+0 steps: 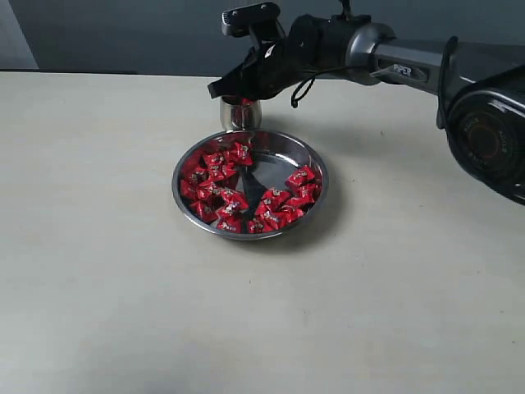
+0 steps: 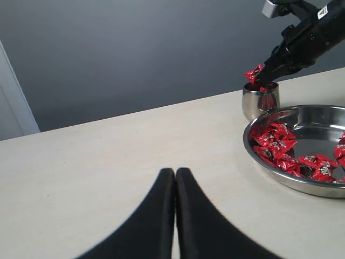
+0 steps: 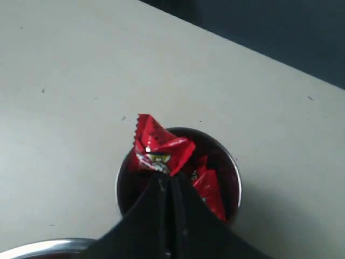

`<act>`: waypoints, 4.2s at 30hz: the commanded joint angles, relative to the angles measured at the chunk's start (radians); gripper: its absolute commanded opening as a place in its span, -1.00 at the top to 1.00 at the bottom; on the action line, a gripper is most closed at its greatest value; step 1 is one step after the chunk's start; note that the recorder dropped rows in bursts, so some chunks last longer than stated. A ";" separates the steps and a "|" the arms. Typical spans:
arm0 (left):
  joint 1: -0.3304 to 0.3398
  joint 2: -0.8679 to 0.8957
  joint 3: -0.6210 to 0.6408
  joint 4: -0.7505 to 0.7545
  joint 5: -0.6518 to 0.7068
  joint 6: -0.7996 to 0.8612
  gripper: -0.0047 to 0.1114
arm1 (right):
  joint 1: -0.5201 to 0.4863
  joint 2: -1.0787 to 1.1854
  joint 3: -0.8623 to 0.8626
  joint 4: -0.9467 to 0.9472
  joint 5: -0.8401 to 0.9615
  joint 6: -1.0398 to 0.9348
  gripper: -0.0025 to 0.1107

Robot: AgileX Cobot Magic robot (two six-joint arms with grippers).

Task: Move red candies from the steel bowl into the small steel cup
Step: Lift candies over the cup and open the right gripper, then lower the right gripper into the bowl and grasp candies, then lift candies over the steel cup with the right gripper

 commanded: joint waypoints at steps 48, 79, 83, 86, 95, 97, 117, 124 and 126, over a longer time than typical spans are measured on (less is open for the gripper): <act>0.001 -0.005 0.005 0.000 -0.005 -0.002 0.89 | -0.003 0.024 -0.002 0.262 0.826 -0.192 0.36; 0.001 -0.005 0.005 0.000 -0.005 -0.002 0.89 | 0.009 0.049 -0.002 0.243 0.825 -0.192 0.36; 0.001 -0.005 0.005 0.000 -0.005 -0.002 0.89 | 0.009 0.049 -0.002 0.242 0.825 -0.192 0.67; 0.001 -0.005 0.005 0.000 -0.005 -0.002 0.89 | 0.009 0.049 -0.002 0.241 0.823 -0.192 0.96; 0.001 -0.005 0.005 0.000 -0.005 -0.002 0.89 | 0.007 0.013 -0.002 0.216 0.792 -0.192 0.97; 0.001 -0.005 0.005 0.000 -0.005 -0.002 0.89 | 0.007 -0.008 -0.002 0.216 0.773 -0.192 0.97; 0.001 -0.005 0.005 0.000 -0.005 -0.002 0.89 | 0.008 0.013 -0.004 0.205 0.710 -0.219 0.10; 0.001 -0.005 0.005 0.000 -0.005 -0.002 0.89 | 0.008 0.052 -0.004 0.195 0.687 -0.219 0.10; 0.001 -0.005 0.005 0.000 -0.005 -0.002 0.89 | 0.008 0.054 -0.004 0.189 0.682 -0.219 0.19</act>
